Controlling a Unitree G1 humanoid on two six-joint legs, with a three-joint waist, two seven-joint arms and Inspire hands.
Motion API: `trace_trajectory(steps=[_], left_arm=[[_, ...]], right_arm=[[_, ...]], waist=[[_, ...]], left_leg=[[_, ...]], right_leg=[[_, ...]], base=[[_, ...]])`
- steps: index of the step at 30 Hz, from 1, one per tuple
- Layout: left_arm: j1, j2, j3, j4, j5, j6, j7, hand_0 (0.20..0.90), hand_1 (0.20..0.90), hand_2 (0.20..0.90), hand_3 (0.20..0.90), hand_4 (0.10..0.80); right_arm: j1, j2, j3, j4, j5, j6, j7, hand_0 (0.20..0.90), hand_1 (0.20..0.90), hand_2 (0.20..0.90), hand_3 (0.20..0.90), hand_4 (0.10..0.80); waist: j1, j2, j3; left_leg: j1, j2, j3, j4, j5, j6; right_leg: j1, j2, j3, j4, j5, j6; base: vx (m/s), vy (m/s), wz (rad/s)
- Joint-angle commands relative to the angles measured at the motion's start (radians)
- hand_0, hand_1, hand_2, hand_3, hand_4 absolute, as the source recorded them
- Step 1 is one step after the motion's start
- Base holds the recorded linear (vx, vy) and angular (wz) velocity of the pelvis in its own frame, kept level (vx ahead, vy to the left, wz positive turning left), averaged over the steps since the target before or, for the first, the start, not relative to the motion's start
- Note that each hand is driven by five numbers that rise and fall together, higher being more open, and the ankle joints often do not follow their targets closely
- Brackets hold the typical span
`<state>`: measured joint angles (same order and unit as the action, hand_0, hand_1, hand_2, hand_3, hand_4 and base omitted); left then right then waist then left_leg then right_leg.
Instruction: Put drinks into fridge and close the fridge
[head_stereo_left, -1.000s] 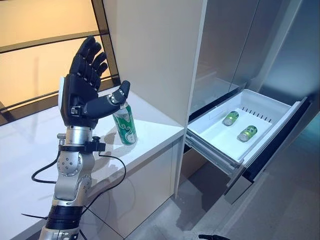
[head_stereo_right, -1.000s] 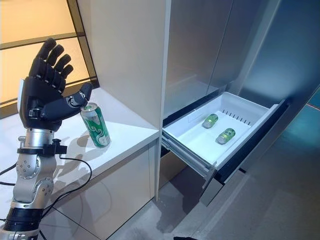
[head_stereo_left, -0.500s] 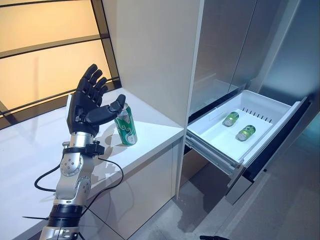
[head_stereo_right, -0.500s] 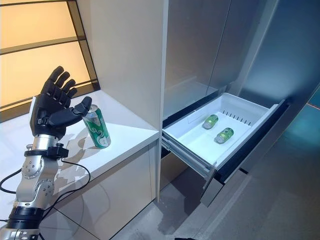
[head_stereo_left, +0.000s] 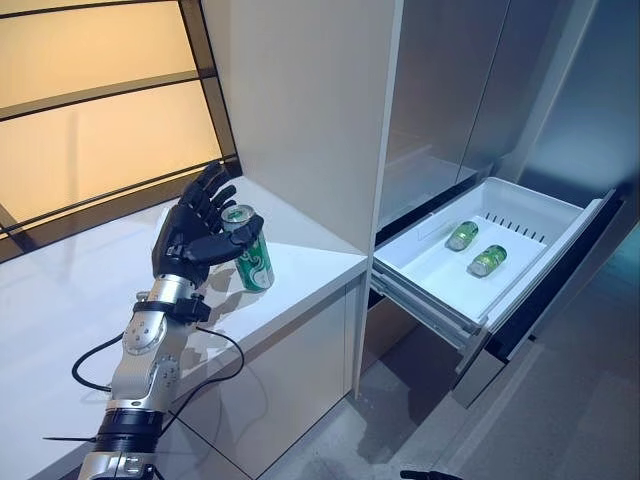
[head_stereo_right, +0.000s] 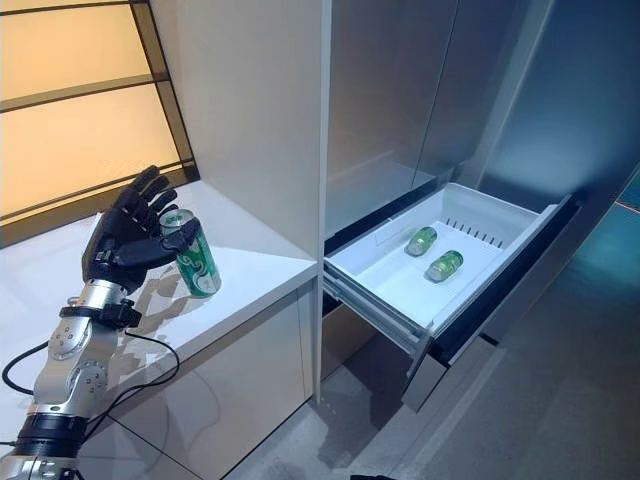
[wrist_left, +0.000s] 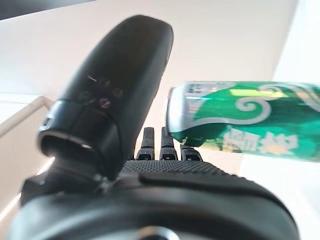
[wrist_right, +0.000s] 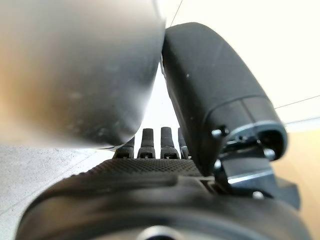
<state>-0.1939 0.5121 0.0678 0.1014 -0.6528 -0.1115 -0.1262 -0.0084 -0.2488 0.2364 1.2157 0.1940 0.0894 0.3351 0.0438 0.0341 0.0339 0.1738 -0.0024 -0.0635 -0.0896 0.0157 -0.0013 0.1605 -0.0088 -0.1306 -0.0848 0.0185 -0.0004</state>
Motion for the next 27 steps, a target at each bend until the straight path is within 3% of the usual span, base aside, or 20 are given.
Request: trace_trajectory(steps=[1, 27], left_arm=[[-0.11, 0.083, 0.083, -0.015, -0.02, -0.066, -0.027, 0.9, 0.9, 0.9, 0.9, 0.8], [-0.18, 0.129, 0.063, 0.074, -0.033, -0.02, -0.027, 0.9, 0.9, 0.9, 0.9, 0.8]], right_arm=[[-0.002, -0.002, 0.043, 0.043, -0.058, 0.014, 0.045, 0.9, 0.9, 0.9, 0.9, 0.8], [0.002, -0.013, 0.047, 0.046, -0.067, 0.016, 0.049, 0.9, 0.9, 0.9, 0.9, 0.8]], waist=[[-0.023, -0.022, -0.019], [-0.044, -0.011, -0.019]], left_leg=[[0.012, -0.028, 0.047, 0.008, -0.05, 0.02], [0.017, -0.027, 0.06, 0.01, -0.051, 0.016]], right_leg=[[0.016, -0.011, 0.058, 0.026, -0.029, 0.034], [0.017, -0.011, 0.063, 0.027, -0.031, 0.038]], base=[[0.0, 0.0, 0.0], [0.0, 0.0, 0.0]])
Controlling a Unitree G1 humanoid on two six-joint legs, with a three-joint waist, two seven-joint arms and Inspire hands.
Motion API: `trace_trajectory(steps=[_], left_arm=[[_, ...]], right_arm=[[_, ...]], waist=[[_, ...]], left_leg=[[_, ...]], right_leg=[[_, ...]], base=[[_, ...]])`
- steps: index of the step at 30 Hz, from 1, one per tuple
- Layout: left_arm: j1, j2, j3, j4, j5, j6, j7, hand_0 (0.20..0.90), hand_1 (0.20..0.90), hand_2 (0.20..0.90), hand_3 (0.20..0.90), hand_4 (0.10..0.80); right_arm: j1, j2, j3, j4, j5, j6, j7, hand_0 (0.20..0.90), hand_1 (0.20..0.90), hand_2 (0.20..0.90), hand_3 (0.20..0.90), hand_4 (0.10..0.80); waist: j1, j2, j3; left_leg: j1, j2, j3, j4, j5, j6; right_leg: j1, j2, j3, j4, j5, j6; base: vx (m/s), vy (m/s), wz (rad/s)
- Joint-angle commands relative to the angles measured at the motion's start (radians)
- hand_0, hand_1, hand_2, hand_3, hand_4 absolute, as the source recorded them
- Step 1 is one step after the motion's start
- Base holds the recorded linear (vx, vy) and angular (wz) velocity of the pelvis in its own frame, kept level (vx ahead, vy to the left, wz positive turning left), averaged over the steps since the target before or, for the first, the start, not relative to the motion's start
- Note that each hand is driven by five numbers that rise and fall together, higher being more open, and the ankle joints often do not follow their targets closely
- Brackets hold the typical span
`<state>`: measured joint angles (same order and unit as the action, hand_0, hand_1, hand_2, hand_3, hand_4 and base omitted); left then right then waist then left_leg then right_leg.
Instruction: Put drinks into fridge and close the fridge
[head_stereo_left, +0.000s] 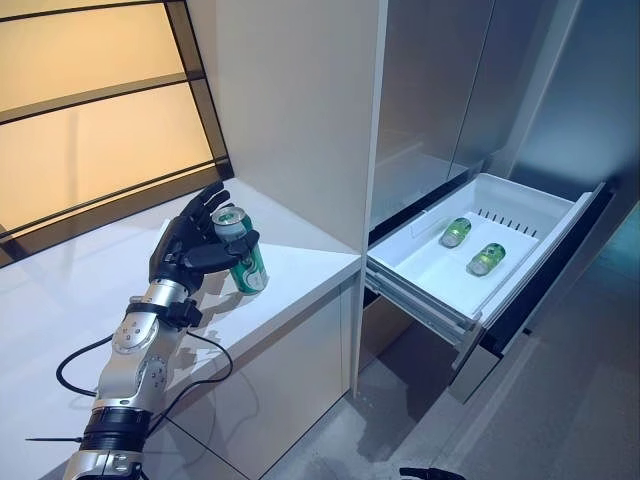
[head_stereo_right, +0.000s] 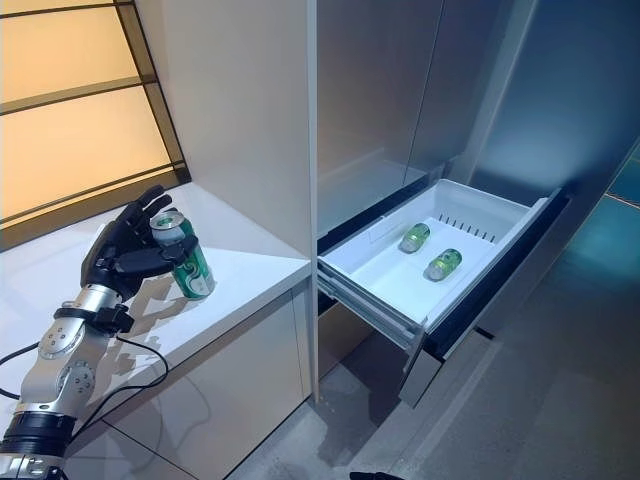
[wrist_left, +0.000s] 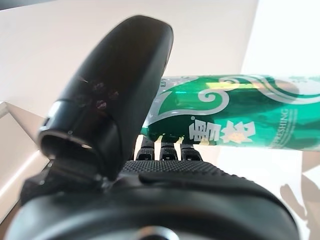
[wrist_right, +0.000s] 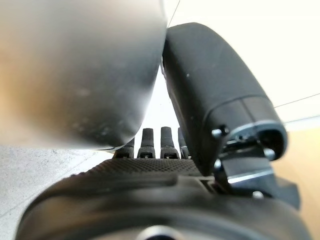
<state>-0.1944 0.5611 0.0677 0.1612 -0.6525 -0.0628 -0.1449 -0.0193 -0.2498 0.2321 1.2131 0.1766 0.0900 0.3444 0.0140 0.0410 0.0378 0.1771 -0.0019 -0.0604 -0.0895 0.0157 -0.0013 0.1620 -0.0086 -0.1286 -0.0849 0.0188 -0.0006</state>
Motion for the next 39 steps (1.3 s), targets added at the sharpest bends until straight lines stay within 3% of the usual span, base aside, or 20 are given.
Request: trace_trajectory(steps=[1, 34, 35, 36, 37, 38, 39], left_arm=[[-0.184, 0.08, 0.061, 0.02, -0.035, -0.07, -0.005, 0.9, 0.9, 0.9, 0.9, 0.8], [-0.24, 0.092, 0.038, 0.096, -0.024, -0.068, -0.015, 0.9, 0.9, 0.9, 0.9, 0.8], [-0.239, 0.092, 0.036, 0.1, -0.018, -0.066, -0.014, 0.695, 0.695, 0.695, 0.661, 0.561], [-0.24, 0.093, 0.036, 0.1, -0.017, -0.066, -0.013, 0.585, 0.585, 0.585, 0.532, 0.432], [-0.241, 0.094, 0.035, 0.101, -0.016, -0.063, -0.014, 0.519, 0.519, 0.519, 0.455, 0.355], [-0.24, 0.094, 0.034, 0.102, -0.015, -0.065, -0.017, 0.389, 0.389, 0.389, 0.304, 0.204], [-0.238, 0.094, 0.033, 0.1, -0.016, -0.062, -0.018, 0.3, 0.3, 0.3, 0.2, 0.1]], right_arm=[[0.012, -0.012, 0.052, 0.049, -0.049, 0.015, 0.039, 0.9, 0.9, 0.9, 0.9, 0.8], [0.015, -0.013, 0.058, 0.051, -0.05, 0.012, 0.039, 0.9, 0.9, 0.9, 0.9, 0.8], [0.015, -0.012, 0.056, 0.051, -0.053, 0.013, 0.039, 0.9, 0.9, 0.9, 0.9, 0.8], [0.015, -0.012, 0.056, 0.051, -0.053, 0.013, 0.039, 0.9, 0.9, 0.9, 0.9, 0.8], [0.015, -0.012, 0.058, 0.05, -0.052, 0.012, 0.039, 0.9, 0.9, 0.9, 0.9, 0.8], [0.015, -0.012, 0.058, 0.05, -0.051, 0.012, 0.038, 0.9, 0.9, 0.9, 0.9, 0.8], [0.014, -0.013, 0.058, 0.049, -0.052, 0.014, 0.038, 0.9, 0.9, 0.9, 0.9, 0.8]], waist=[[-0.016, -0.018, -0.023], [-0.035, -0.016, -0.027], [-0.035, -0.016, -0.027], [-0.035, -0.016, -0.027], [-0.035, -0.016, -0.028], [-0.034, -0.017, -0.027], [-0.033, -0.017, -0.026]], left_leg=[[0.014, -0.028, 0.057, 0.01, -0.052, 0.016], [0.018, -0.029, 0.07, 0.011, -0.055, 0.018], [0.018, -0.029, 0.069, 0.01, -0.056, 0.019], [0.017, -0.03, 0.068, 0.01, -0.056, 0.019], [0.017, -0.03, 0.067, 0.01, -0.056, 0.019], [0.017, -0.031, 0.064, 0.01, -0.056, 0.02], [0.017, -0.032, 0.061, 0.01, -0.056, 0.02]], right_leg=[[0.015, -0.011, 0.062, 0.027, -0.032, 0.038], [0.011, -0.008, 0.077, 0.03, -0.03, 0.04], [0.01, -0.007, 0.078, 0.031, -0.03, 0.04], [0.01, -0.007, 0.078, 0.031, -0.03, 0.04], [0.009, -0.007, 0.079, 0.03, -0.03, 0.04], [0.01, -0.007, 0.08, 0.03, -0.03, 0.04], [0.01, -0.008, 0.081, 0.031, -0.03, 0.04]], base=[[0.0, 0.0, 0.0], [0.003, 0.0, -0.02], [0.0, 0.0, 0.0], [0.0, 0.0, 0.0], [0.0, 0.0, 0.0], [0.0, 0.0, 0.0], [0.0, 0.0, 0.0]])
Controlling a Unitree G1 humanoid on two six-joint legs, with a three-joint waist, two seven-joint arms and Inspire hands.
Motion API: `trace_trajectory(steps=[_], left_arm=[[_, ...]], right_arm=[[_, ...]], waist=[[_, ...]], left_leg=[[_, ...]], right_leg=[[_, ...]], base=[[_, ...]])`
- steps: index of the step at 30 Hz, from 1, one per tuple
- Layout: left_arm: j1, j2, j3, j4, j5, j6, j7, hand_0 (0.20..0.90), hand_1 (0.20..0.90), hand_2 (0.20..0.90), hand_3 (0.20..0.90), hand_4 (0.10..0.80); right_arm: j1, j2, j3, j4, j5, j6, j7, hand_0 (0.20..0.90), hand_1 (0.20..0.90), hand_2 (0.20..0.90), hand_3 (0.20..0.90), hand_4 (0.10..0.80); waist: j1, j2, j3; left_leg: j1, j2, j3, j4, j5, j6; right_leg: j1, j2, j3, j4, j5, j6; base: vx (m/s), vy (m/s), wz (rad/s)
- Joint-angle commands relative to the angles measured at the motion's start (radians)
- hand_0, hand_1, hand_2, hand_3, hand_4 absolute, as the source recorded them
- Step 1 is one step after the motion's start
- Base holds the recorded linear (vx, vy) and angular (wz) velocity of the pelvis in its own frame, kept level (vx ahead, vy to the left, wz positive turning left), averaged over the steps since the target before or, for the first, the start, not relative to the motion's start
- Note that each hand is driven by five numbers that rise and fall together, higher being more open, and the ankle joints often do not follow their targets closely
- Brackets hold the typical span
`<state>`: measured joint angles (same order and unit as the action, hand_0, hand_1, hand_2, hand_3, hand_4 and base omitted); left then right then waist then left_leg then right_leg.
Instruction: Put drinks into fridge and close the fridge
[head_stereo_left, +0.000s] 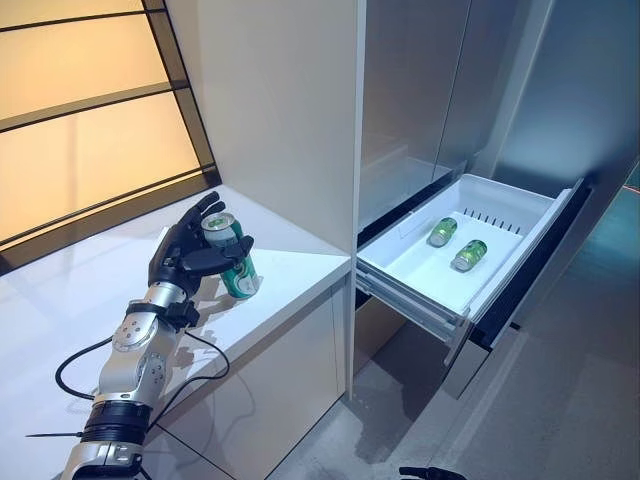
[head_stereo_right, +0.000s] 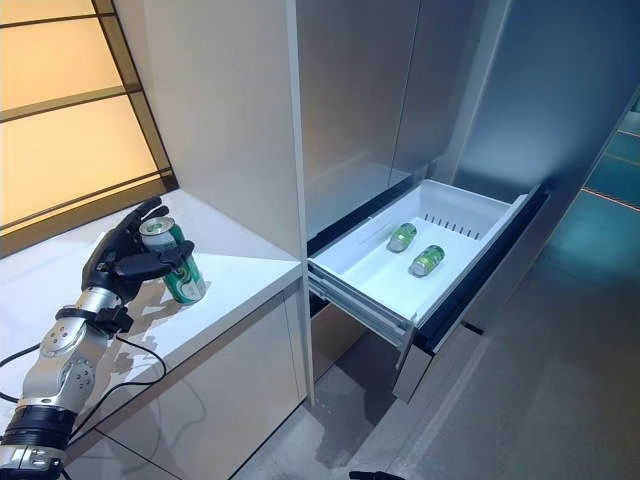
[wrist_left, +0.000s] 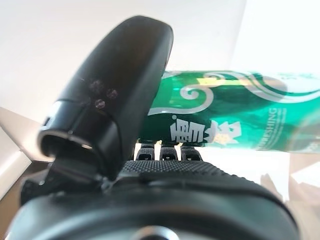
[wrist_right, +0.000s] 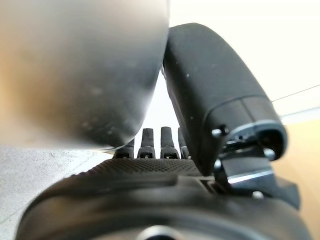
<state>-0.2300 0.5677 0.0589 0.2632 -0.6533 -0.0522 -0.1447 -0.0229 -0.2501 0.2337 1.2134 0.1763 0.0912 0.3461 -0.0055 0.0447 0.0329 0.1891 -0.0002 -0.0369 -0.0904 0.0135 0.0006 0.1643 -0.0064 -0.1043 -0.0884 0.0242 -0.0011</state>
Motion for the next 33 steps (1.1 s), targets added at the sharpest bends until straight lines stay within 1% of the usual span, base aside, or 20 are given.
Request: trace_trajectory(steps=[1, 5, 19, 23, 26, 29, 32, 33], left_arm=[[-0.201, 0.088, 0.041, -0.003, -0.014, -0.072, -0.019, 0.3, 0.3, 0.3, 0.2, 0.1], [-0.196, 0.083, 0.036, -0.005, -0.011, -0.064, -0.027, 0.3, 0.3, 0.3, 0.2, 0.1], [-0.205, 0.069, 0.019, 0.004, -0.042, -0.073, -0.048, 0.3, 0.3, 0.3, 0.2, 0.1], [-0.219, 0.068, 0.009, -0.017, -0.051, -0.085, -0.052, 0.3, 0.3, 0.3, 0.2, 0.1], [-0.216, 0.065, -0.001, -0.068, -0.065, -0.106, -0.056, 0.3, 0.3, 0.3, 0.2, 0.1], [-0.215, 0.054, -0.007, -0.127, -0.067, -0.121, -0.058, 0.3, 0.3, 0.3, 0.2, 0.1], [-0.215, 0.039, -0.017, -0.21, -0.083, -0.147, -0.08, 0.3, 0.3, 0.3, 0.2, 0.1], [-0.216, 0.033, -0.023, -0.242, -0.095, -0.148, -0.082, 0.3, 0.3, 0.3, 0.2, 0.1]], right_arm=[[0.018, -0.012, 0.058, 0.047, -0.05, 0.013, 0.036, 0.9, 0.9, 0.9, 0.9, 0.8], [0.017, -0.011, 0.058, 0.047, -0.048, 0.013, 0.034, 0.9, 0.9, 0.9, 0.9, 0.8], [0.026, -0.012, 0.058, 0.047, -0.049, 0.005, 0.032, 0.9, 0.9, 0.9, 0.9, 0.8], [0.021, -0.014, 0.06, 0.018, 0.003, -0.019, 0.033, 0.9, 0.9, 0.9, 0.9, 0.8], [0.014, -0.016, 0.062, -0.084, 0.076, -0.033, 0.034, 0.9, 0.9, 0.9, 0.9, 0.8], [0.013, -0.013, 0.069, -0.217, 0.106, -0.028, 0.022, 0.9, 0.9, 0.9, 0.9, 0.8], [0.018, -0.012, 0.086, -0.433, 0.126, -0.032, 0.018, 0.9, 0.9, 0.9, 0.9, 0.8], [0.024, -0.01, 0.091, -0.524, 0.14, -0.014, 0.014, 0.9, 0.9, 0.9, 0.9, 0.8]], waist=[[-0.013, -0.02, -0.021], [-0.013, -0.02, -0.02], [-0.021, -0.02, -0.019], [-0.024, -0.02, -0.016], [-0.024, -0.02, -0.013], [-0.025, -0.021, -0.01], [-0.029, -0.026, -0.004], [-0.032, -0.029, -0.002]], left_leg=[[0.005, -0.035, 0.036, 0.011, -0.054, 0.019], [0.004, -0.036, 0.034, 0.011, -0.053, 0.02], [0.006, -0.038, 0.04, 0.01, -0.054, 0.021], [0.007, -0.037, 0.041, 0.008, -0.054, 0.021], [0.008, -0.036, 0.04, 0.009, -0.053, 0.021], [0.006, -0.035, 0.039, 0.008, -0.05, 0.021], [0.002, -0.033, 0.038, 0.008, -0.046, 0.02], [0.0, -0.034, 0.037, 0.007, -0.045, 0.02]], right_leg=[[0.008, -0.01, 0.057, 0.035, -0.036, 0.04], [0.005, -0.009, 0.059, 0.036, -0.035, 0.04], [0.005, -0.009, 0.065, 0.036, -0.033, 0.042], [0.004, -0.008, 0.066, 0.036, -0.031, 0.042], [0.005, -0.009, 0.065, 0.036, -0.029, 0.04], [0.005, -0.01, 0.065, 0.035, -0.028, 0.039], [0.003, -0.012, 0.062, 0.036, -0.028, 0.039], [0.002, -0.012, 0.062, 0.037, -0.028, 0.038]], base=[[0.0, 0.0, 0.0], [0.0, 0.0, 0.0], [0.0, 0.0, 0.0], [0.0, -0.001, -0.01], [-0.006, -0.002, -0.04], [0.0, 0.0, 0.0], [-0.022, -0.007, 0.0], [-0.033, -0.015, 0.0]])
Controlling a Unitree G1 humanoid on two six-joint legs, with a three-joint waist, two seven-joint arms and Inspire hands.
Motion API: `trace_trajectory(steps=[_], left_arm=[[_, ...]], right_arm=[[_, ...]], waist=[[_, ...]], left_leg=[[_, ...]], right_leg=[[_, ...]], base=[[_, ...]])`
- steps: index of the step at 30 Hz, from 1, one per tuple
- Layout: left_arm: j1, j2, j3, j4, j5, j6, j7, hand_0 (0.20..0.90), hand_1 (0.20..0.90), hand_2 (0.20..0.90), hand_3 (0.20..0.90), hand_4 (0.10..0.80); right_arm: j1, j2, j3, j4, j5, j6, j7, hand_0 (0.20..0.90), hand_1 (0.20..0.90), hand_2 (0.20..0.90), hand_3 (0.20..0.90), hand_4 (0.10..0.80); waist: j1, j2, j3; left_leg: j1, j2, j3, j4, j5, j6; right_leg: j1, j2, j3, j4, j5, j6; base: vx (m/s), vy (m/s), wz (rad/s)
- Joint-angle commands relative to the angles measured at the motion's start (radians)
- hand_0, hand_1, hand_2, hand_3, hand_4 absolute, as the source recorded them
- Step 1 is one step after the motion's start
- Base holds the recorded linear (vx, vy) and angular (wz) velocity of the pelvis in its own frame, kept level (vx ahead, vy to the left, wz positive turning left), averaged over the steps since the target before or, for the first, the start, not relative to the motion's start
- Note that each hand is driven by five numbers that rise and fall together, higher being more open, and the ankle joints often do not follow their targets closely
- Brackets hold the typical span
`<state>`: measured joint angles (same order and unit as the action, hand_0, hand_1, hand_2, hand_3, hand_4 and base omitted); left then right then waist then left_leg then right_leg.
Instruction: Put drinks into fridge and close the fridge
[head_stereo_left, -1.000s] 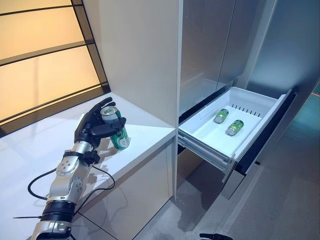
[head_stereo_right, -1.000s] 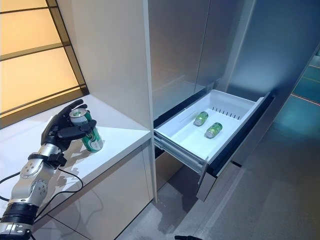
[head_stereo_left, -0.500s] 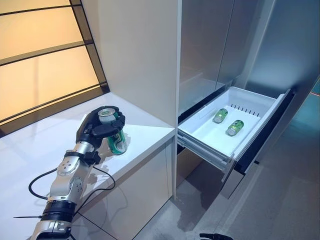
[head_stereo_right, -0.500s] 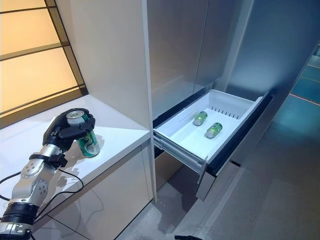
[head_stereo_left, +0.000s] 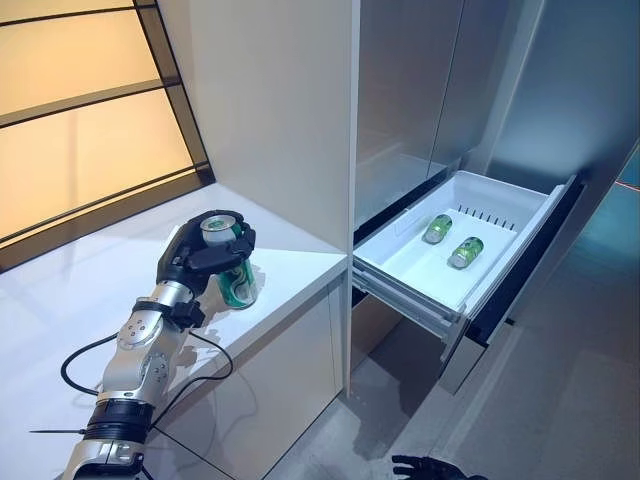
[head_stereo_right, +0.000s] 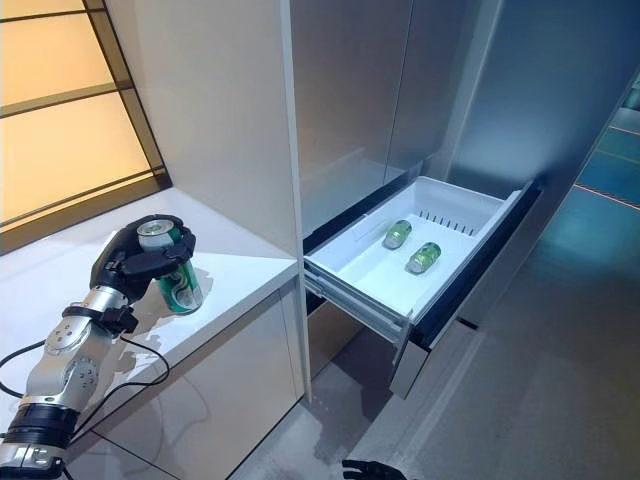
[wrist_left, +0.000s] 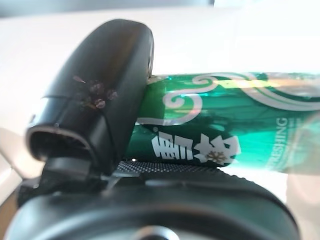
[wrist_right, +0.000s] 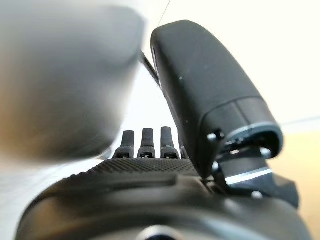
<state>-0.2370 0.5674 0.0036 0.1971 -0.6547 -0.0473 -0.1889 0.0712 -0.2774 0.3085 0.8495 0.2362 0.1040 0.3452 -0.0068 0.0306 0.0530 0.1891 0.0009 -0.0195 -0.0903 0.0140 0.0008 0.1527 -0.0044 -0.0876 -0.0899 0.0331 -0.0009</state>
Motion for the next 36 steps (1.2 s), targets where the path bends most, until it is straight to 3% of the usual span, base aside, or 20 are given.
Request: trace_trajectory(steps=[1, 7, 11, 16, 27, 36], left_arm=[[-0.206, 0.026, 0.028, -0.196, -0.092, -0.159, -0.04, 0.3, 0.3, 0.3, 0.2, 0.1], [-0.151, -0.009, -0.012, -0.32, -0.137, -0.208, -0.134, 0.3, 0.3, 0.3, 0.2, 0.1], [-0.125, -0.008, -0.025, -0.366, -0.199, -0.221, -0.218, 0.3, 0.3, 0.3, 0.2, 0.1], [-0.106, -0.015, -0.039, -0.418, -0.267, -0.17, -0.306, 0.3, 0.3, 0.3, 0.2, 0.1], [-0.143, -0.021, -0.153, -0.479, -0.239, -0.079, -0.357, 0.3, 0.3, 0.3, 0.2, 0.1], [-0.219, -0.044, -0.286, -0.493, -0.259, -0.008, -0.361, 0.3, 0.3, 0.3, 0.2, 0.1]], right_arm=[[-0.067, 0.021, 0.018, -0.227, 0.083, -0.013, 0.007, 0.9, 0.9, 0.9, 0.9, 0.8], [-0.075, 0.005, -0.016, -0.677, 0.186, 0.01, 0.038, 0.9, 0.9, 0.9, 0.9, 0.8], [-0.141, -0.07, -0.068, -0.901, 0.269, 0.025, 0.076, 0.9, 0.9, 0.9, 0.9, 0.8], [-0.208, -0.111, -0.09, -1.052, 0.32, 0.03, 0.076, 0.9, 0.9, 0.9, 0.9, 0.8], [-0.301, -0.126, -0.038, -1.144, 0.437, 0.058, 0.061, 0.9, 0.9, 0.9, 0.9, 0.8], [-0.389, -0.116, 0.084, -1.16, 0.48, 0.073, 0.064, 0.9, 0.9, 0.9, 0.9, 0.8]], waist=[[-0.032, -0.016, -0.02], [-0.043, -0.027, -0.005], [-0.042, -0.029, -0.004], [-0.038, -0.03, -0.008], [-0.034, -0.04, -0.012], [-0.034, -0.046, -0.014]], left_leg=[[-0.001, -0.034, 0.02, 0.007, -0.044, 0.019], [-0.003, -0.035, 0.017, 0.004, -0.038, 0.021], [-0.013, -0.034, 0.028, 0.003, -0.024, 0.021], [-0.015, -0.035, 0.034, 0.004, -0.024, 0.025], [-0.013, -0.033, 0.043, 0.004, -0.024, 0.029], [-0.014, -0.036, 0.048, 0.005, -0.023, 0.031]], right_leg=[[0.012, -0.014, 0.044, 0.039, -0.037, 0.038], [0.007, -0.013, 0.048, 0.043, -0.035, 0.039], [-0.01, -0.015, 0.054, 0.05, -0.024, 0.041], [-0.013, -0.016, 0.06, 0.048, -0.02, 0.041], [-0.01, -0.018, 0.056, 0.043, -0.016, 0.043], [-0.01, -0.017, 0.058, 0.038, -0.009, 0.044]], base=[[-0.042, -0.02, 0.0], [-0.031, -0.012, 0.0], [-0.04, 0.009, -0.04], [-0.002, 0.002, -0.01], [0.0, 0.0, -0.01], [0.0, 0.0, 0.0]])
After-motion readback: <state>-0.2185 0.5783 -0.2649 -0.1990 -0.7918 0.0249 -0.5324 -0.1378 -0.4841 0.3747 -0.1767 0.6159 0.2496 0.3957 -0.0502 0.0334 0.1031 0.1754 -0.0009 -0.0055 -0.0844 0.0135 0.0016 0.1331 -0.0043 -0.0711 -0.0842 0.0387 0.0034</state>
